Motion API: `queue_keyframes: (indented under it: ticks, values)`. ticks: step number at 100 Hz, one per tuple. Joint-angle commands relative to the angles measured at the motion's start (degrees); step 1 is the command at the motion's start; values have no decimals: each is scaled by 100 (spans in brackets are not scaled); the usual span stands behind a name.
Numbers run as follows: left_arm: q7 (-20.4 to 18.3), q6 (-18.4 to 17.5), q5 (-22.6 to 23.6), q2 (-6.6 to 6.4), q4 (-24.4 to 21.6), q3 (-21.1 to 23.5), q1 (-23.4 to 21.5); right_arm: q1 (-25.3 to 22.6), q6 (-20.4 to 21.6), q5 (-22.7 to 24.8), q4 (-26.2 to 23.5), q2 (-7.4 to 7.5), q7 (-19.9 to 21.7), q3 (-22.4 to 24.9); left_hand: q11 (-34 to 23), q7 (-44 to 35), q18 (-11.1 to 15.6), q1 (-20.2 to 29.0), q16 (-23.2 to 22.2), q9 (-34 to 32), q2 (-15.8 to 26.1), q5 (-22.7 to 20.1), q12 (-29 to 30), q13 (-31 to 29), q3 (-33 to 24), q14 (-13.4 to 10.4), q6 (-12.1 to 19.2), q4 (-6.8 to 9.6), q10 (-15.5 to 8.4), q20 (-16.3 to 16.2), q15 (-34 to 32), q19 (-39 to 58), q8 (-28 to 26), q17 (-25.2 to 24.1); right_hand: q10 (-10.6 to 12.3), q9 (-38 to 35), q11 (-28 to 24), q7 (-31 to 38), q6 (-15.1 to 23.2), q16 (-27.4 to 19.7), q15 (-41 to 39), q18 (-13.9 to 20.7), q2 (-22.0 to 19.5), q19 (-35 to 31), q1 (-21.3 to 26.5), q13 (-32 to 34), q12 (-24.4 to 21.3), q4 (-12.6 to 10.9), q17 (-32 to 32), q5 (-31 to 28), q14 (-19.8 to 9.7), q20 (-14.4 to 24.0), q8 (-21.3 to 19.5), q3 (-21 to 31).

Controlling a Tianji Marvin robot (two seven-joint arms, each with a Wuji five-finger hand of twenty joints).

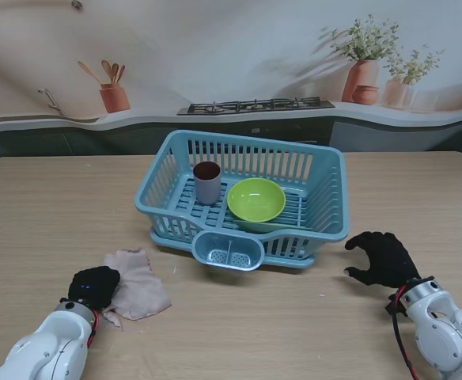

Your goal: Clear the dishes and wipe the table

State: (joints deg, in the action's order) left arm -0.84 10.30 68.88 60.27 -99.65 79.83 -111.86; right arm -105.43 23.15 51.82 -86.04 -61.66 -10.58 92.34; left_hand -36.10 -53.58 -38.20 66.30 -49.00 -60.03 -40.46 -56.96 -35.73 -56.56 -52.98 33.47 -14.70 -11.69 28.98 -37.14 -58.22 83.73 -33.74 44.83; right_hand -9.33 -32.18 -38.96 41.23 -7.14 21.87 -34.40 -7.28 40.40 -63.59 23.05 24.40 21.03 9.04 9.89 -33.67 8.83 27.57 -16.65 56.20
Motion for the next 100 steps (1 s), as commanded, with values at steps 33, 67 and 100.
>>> queue_keyframes:
  ticks: [33,67,100]
  values:
    - [-991,127,-566,-51,-234,-297,0,-102,-72,-273,-146,-71,42,28,-214,511,-100,273,-272,178,388,148,-23,166,31,360,102,60,158,-445,-254,491,182,-217,-33,15,4,-44,10,85,-188,6,-62,-133,100,121,-81,-30,145,-55,72,40,-30,7]
    - [-2394,747,-1066,-215,-548,-1365,776,-104,-4,-332,-145,-84,11,61,-242,453,-118,278,-250,194,393,182,-4,172,33,355,82,59,166,-519,-243,454,262,-201,-36,-11,-13,-35,-1,118,-249,-10,-62,-206,107,132,-72,-27,160,-58,87,37,-28,21]
    - [-2727,1225,-1648,-315,-412,-2203,1415,-109,38,-320,-139,-82,4,78,-233,407,-117,275,-219,132,340,130,34,123,22,338,114,61,140,-569,-238,434,310,-197,-36,-7,-26,-31,2,129,-271,-12,-70,-222,103,130,-65,-29,153,-58,90,30,-26,9]
